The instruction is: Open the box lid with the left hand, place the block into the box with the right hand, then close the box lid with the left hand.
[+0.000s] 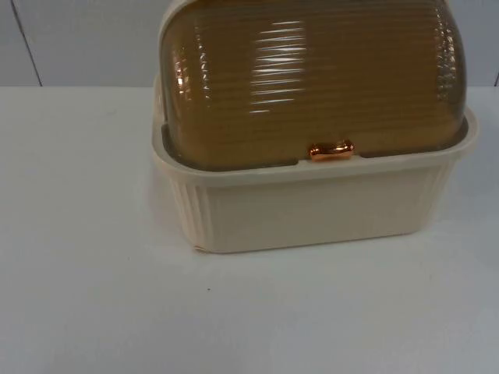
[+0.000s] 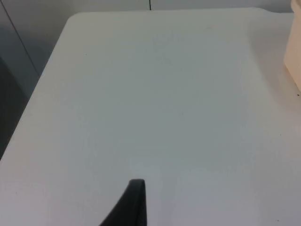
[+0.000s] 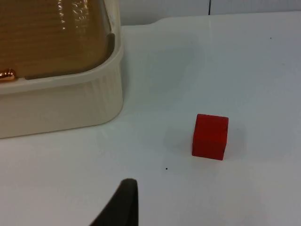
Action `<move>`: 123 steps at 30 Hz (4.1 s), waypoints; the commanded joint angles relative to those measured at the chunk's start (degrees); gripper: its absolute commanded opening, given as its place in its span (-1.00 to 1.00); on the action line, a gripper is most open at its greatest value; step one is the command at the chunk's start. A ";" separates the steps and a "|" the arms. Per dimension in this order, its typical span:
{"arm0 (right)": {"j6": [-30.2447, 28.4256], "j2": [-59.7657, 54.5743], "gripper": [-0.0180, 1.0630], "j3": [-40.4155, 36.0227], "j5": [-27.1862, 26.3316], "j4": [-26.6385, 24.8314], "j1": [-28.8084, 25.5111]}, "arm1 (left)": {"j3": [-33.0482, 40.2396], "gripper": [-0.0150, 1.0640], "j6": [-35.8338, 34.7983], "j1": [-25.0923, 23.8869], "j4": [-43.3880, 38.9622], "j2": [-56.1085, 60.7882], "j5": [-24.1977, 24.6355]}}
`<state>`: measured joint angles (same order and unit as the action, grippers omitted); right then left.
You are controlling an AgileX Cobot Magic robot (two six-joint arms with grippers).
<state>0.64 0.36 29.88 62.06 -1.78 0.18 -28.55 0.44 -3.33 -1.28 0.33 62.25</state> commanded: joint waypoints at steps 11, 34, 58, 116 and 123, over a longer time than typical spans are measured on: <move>2.60 -5.56 0.98 5.15 -10.65 9.46 -0.18 | -6.80 0.97 -4.84 -0.08 -4.20 -5.53 -9.21; 7.51 -42.54 0.98 26.75 -25.64 12.20 1.20 | -31.77 0.97 -5.71 -0.08 -4.61 -48.12 -25.73; 9.05 -51.63 0.98 26.76 -25.36 13.62 1.20 | -31.77 0.97 2.51 24.90 -3.64 -66.76 -18.13; 9.05 -51.44 0.98 26.76 -23.79 16.56 1.20 | -30.08 0.88 -56.28 72.59 -95.44 -107.83 -18.08; 9.05 -51.44 0.98 26.76 -23.79 16.56 1.20 | -30.08 -0.76 -56.62 71.14 -97.00 -108.31 -17.48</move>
<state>9.64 -51.31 56.31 38.21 14.48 1.45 -58.79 -55.10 68.40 -97.61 -108.00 43.75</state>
